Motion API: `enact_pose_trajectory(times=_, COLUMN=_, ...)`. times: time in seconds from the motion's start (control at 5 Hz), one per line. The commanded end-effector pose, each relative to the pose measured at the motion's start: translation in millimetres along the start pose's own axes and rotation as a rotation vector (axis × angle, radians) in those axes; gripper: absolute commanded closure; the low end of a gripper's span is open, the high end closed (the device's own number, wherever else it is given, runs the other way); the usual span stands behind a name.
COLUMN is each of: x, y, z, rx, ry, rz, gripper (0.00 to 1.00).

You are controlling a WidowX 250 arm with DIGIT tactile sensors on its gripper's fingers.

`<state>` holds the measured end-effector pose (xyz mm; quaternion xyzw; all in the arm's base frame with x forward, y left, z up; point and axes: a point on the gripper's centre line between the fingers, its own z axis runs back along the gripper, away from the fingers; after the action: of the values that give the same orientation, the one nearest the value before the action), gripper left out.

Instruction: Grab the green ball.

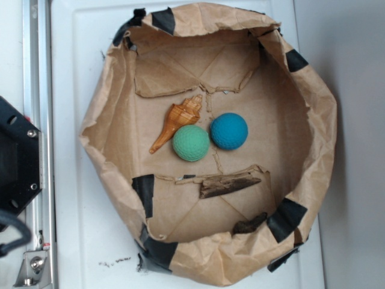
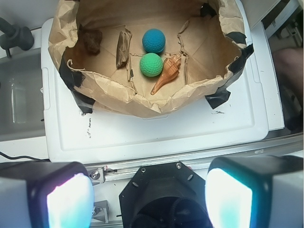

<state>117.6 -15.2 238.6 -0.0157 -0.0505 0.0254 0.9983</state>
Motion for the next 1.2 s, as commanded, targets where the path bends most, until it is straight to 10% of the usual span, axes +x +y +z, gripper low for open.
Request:
enact_pose_trajectory(times=0.0, x=0, y=0, z=0, rx=0.0, ry=0.0, rz=0.0, gripper=0.0)
enact_pose_trajectory(times=0.6, x=146, y=13, z=-51, rx=-0.022, ry=-0.018, rz=-0.337, gripper=0.0)
enact_pose_trajectory(times=1.0, x=140, y=-12, z=-117, rx=-0.014, ry=-0.029, rz=-0.818, gripper=0.0)
